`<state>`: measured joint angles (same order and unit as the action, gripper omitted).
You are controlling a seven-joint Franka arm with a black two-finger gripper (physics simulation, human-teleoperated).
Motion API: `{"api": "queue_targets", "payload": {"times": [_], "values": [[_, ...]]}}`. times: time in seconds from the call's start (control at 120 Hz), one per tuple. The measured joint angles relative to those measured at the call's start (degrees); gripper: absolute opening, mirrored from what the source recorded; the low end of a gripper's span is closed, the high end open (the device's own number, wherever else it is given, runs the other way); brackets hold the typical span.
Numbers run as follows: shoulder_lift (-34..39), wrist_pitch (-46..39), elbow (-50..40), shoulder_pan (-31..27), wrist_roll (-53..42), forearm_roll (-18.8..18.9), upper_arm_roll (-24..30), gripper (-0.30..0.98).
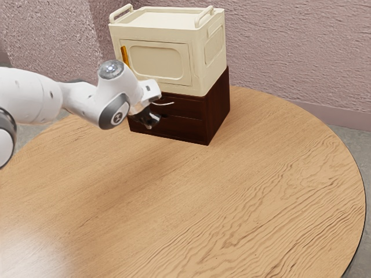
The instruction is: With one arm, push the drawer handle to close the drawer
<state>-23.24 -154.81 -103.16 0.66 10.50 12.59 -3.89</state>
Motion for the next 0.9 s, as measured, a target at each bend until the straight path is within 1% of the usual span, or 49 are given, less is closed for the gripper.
{"api": "queue_targets", "payload": {"times": [0.058, 0.167, 0.35, 0.367, 0.492, 0.55, 0.608, 0.742, 0.9], "values": [[3.61, 2.35, -2.02, 3.28, 0.45, -0.04, -1.71, -0.10], [8.59, 7.31, -3.48, 6.67, 1.15, -0.44, -3.22, -0.10], [19.20, 21.41, -4.58, 10.42, 2.02, -0.91, -3.64, -0.10], [20.31, 23.04, -4.64, 10.79, 2.09, -0.94, -3.65, -0.08], [24.69, 33.97, -4.99, 13.69, 3.09, -1.19, -3.74, 0.20], [25.85, 37.74, -5.83, 15.01, 3.77, -1.26, -3.75, 0.32], [26.43, 40.59, -6.65, 16.20, 4.40, -1.25, -3.76, 0.41], [26.63, 44.70, -7.04, 17.00, 5.63, -1.20, -3.76, 0.54], [26.67, 47.09, -7.07, 16.11, 6.78, -1.15, -3.68, 0.62]]}}
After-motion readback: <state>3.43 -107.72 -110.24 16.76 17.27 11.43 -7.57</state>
